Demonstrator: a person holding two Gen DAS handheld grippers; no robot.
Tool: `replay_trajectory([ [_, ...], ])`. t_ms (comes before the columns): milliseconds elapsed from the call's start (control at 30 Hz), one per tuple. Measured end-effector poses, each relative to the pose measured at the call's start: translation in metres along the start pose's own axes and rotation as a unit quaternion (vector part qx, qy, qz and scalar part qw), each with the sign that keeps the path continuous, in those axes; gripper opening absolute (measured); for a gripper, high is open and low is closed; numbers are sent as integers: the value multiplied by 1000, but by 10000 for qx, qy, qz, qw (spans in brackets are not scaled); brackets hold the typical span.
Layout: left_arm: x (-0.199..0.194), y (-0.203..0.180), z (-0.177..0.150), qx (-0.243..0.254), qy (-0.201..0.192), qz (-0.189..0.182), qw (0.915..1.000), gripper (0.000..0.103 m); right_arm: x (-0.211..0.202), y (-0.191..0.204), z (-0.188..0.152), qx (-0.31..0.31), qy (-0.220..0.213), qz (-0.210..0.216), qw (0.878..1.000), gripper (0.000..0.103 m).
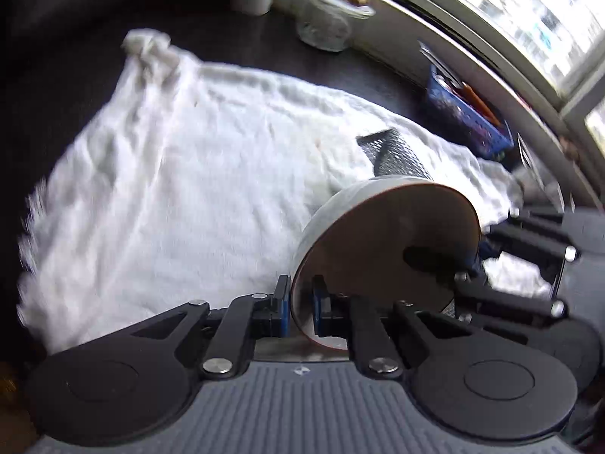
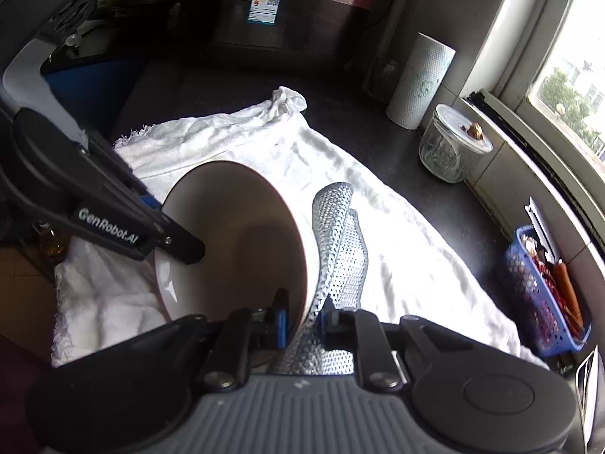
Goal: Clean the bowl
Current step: 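Hold the bowl tilted with the left tool while the right tool scrubs its outer base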
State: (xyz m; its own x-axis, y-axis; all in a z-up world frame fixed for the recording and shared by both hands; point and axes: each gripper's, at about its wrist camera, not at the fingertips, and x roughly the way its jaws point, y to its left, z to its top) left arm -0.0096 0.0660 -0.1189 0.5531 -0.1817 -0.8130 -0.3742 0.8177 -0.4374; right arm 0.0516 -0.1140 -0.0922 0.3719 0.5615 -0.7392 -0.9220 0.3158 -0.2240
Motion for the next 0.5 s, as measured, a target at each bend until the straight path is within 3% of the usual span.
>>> replay_trajectory([
  [167, 6, 29, -4, -1258, 192, -542, 9904, 10, 3, 3, -6, 299, 45, 156, 9994, 23],
  [300, 7, 33, -4, -1415, 200, -631, 9877, 10, 3, 6, -11, 446, 4, 187, 9988, 24],
  [333, 7, 32, -4, -1360, 195, -618, 9886, 10, 3, 5, -11, 482, -11, 186, 9987, 23],
  [433, 2, 11, -1, -384, 94, -192, 9990, 14, 3, 1, -11, 596, -42, 231, 9979, 19],
  [500, -4, -15, -3, 765, -119, 358, 9964, 20, 2, 0, -10, 578, -47, 218, 9981, 18],
])
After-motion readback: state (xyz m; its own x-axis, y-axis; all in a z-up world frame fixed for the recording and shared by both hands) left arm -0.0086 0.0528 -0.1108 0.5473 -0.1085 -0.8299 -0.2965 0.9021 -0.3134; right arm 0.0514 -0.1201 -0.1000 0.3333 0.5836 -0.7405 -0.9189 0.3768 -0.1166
